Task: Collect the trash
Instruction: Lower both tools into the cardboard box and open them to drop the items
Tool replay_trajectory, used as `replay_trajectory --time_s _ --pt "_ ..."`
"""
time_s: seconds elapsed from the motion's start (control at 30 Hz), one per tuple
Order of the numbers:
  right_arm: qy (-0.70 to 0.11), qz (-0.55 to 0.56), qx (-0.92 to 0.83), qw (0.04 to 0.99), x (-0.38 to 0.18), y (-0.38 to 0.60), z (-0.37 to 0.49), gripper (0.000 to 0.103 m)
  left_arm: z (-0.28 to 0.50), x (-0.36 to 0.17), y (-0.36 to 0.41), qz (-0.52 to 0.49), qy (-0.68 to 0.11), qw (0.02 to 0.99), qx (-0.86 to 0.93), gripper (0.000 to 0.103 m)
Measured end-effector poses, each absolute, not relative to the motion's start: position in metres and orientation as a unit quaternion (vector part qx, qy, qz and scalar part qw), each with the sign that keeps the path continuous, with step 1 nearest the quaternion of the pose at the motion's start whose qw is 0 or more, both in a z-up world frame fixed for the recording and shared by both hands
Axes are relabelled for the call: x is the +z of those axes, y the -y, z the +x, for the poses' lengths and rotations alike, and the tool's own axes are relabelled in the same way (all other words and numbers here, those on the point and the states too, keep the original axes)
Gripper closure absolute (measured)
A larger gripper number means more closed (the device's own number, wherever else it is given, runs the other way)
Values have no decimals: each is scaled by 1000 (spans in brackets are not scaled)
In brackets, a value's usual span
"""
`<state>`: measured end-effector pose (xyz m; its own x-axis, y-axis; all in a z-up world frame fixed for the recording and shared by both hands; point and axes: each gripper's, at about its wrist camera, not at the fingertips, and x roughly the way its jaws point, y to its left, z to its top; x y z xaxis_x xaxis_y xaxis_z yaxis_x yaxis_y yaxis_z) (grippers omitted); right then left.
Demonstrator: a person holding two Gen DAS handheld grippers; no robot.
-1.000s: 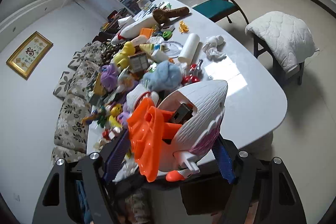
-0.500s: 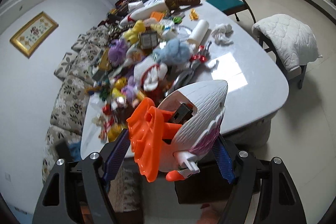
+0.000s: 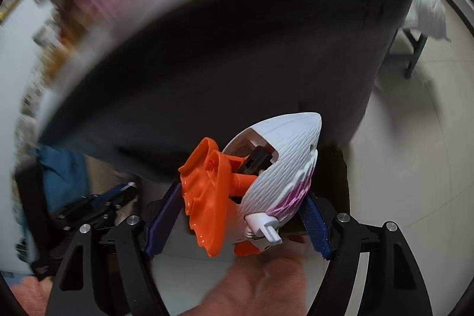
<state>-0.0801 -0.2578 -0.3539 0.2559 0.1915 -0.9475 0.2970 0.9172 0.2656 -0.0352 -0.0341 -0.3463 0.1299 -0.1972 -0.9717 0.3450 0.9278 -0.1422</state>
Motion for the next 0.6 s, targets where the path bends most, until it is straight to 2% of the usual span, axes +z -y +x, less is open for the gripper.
replay_trajectory --time_s 0.07,0.17,0.23,0.3,0.47,0.6 --pt "-627 184 -40 756 -401 257 -79 28 -38 -392 37 60 -665 724 -172 79" --pt "-657 144 -49 739 -449 256 -74 20 -38 -446 42 89 -698 695 -149 53" --pt "-666 111 -60 735 -466 259 -73 13 -38 -465 40 95 -708 686 -139 52" --pt "-674 103 -62 729 -479 264 -73 7 -34 -478 37 100 -716 680 -124 41" --pt "-678 96 -82 725 -481 279 -77 7 -23 -487 29 90 -722 677 -110 39" --pt "-674 114 -86 724 -462 286 -85 7 -20 -482 23 77 -718 682 -118 34"
